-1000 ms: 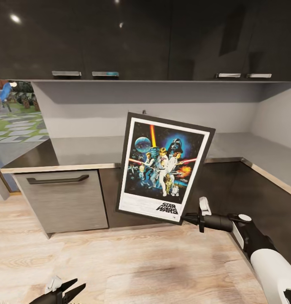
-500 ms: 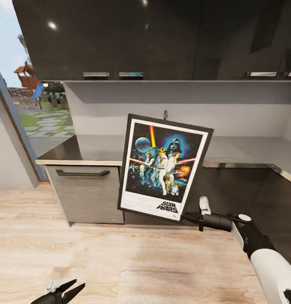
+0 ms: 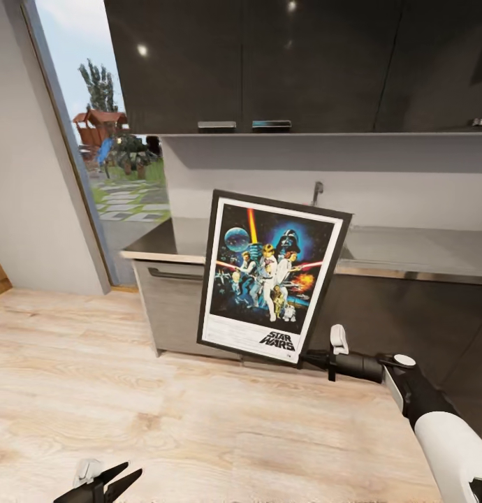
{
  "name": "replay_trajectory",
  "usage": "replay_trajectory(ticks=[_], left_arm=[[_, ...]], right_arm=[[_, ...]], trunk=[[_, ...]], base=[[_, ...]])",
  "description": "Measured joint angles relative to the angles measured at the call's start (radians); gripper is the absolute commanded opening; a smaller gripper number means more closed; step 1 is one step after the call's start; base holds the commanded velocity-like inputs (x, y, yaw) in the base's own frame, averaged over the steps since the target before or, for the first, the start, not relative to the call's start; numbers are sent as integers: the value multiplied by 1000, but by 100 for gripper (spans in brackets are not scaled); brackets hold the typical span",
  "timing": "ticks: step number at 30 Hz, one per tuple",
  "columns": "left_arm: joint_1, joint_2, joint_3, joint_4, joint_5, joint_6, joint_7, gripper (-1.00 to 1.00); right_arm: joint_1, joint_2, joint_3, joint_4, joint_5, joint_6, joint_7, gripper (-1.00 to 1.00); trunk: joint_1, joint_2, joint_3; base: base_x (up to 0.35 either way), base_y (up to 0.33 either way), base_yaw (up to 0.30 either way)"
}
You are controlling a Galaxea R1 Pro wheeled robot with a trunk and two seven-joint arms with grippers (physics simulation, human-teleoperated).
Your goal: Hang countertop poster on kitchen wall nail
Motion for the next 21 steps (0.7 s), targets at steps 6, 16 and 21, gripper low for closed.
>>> replay_trajectory(ticks=[6,16,21], left_arm=[[0,0,1,0,0,0,0,100],[0,1,2,2,0,1,1,100],[0,1,1,2,0,2,1,100]], right_arm=[[0,0,51,-1,3,49,-48,-100],[0,6,92,-7,3,67,-80,-100],[0,17,94,-7,3,67,-80,-100]], trunk=[[0,0,0],[0,0,0],[0,0,0]], base=[[-55,285,15],[-5,292,1],[0,296,0]])
